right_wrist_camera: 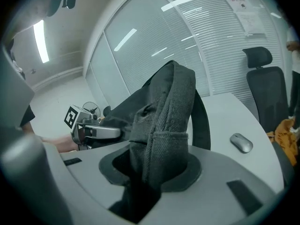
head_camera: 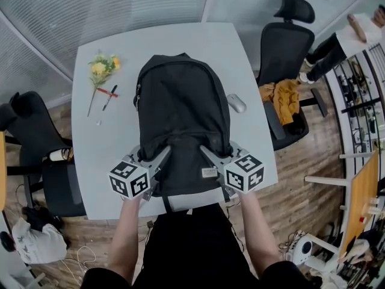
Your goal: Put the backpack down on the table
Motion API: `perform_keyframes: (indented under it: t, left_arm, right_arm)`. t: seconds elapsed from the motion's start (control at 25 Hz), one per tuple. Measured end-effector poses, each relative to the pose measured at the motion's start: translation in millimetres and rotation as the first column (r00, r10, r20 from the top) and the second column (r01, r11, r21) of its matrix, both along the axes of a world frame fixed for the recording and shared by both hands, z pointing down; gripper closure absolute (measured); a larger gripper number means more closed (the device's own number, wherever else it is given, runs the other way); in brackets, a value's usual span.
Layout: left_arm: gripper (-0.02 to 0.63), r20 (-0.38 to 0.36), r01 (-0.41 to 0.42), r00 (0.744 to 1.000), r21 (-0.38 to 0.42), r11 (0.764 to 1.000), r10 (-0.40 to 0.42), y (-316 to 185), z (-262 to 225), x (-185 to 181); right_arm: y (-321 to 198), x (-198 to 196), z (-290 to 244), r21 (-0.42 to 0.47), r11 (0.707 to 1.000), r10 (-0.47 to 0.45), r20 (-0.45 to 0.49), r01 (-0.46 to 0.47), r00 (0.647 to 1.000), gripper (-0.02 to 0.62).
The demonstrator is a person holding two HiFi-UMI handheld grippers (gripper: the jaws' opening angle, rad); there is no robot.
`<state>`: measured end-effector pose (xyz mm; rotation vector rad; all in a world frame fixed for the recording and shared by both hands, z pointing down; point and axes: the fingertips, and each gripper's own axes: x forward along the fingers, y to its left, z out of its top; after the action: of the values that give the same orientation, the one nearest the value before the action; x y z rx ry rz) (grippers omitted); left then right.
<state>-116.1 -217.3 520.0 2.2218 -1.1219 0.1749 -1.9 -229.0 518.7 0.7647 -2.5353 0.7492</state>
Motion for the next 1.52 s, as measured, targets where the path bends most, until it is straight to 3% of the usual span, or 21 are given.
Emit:
perform_keyframes:
  t: [1.04,1.52]
  left_arm:
    - [0.449,-0.009,0.017,1.000,-0.182,0.983,-0.019,-4,63,-10]
    - [0.431,-0.078,0.008,0.997,-0.209,0.978,-0.025,-6,71,-13]
  right_arm:
    - [-6,-5,59,-0.155,0.988,0.002,-0.073,-0.013,0.997,0.451]
    - [-12,-1,71,-0.164,0.986,0.016,-0.096,-0.031,0.995,0.397]
